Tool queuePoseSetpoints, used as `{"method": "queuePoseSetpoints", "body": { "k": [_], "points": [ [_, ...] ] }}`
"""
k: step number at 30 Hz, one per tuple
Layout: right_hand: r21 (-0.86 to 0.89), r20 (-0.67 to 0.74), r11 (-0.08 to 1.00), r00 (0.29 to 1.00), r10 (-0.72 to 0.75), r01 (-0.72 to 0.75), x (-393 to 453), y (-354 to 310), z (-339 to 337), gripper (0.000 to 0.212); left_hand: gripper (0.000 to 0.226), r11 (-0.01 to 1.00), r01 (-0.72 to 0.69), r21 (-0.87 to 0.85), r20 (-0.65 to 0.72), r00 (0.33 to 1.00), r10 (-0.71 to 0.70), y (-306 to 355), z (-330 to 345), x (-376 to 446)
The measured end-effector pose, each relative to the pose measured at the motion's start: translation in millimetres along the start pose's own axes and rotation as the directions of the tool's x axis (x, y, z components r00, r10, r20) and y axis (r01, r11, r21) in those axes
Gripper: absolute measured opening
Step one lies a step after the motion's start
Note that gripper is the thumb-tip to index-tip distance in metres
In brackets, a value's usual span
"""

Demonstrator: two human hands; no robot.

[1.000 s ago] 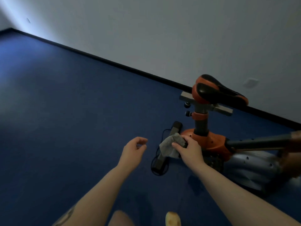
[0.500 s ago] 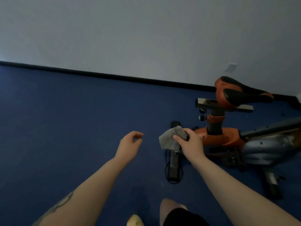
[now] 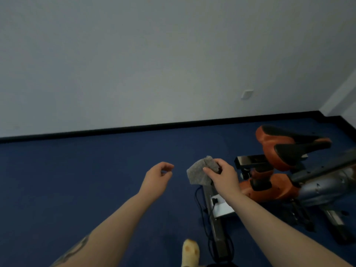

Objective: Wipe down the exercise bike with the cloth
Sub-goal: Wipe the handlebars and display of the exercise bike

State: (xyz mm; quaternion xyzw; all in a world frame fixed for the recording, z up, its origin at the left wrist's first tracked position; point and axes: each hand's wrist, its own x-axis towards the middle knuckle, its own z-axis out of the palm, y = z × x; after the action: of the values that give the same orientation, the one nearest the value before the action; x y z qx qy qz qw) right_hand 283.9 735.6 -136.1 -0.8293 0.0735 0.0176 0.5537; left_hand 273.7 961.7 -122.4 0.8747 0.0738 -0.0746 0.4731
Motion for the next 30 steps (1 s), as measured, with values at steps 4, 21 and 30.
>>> {"method": "queuePoseSetpoints", "body": {
  "k": [4, 21, 30],
  "points": [
    [-0.007, -0.067, 1.0, 0.998, -0.013, 0.013, 56.2, -19.4, 5.7, 0.01, 0.02, 0.998, -0.063, 0.002, -0.027, 0.998, 0.063, 15.8, -32.8, 69.3],
    [0.159, -0.535, 0.974, 0.814, 0.225, -0.164, 222.4, -67.9, 31.9, 0.01, 0.021, 0.937, -0.346, -0.034, 0.411, 0.85, 0.329, 84.5, -37.4, 352.8],
    [0.267, -0.75, 0.941, 0.567, 0.339, -0.209, 251.5, -51.2, 0.4, 0.01, 0.02, 0.839, -0.527, -0.137, 0.691, 0.556, 0.462, 157.4, 58.3, 427.9]
  ]
}}
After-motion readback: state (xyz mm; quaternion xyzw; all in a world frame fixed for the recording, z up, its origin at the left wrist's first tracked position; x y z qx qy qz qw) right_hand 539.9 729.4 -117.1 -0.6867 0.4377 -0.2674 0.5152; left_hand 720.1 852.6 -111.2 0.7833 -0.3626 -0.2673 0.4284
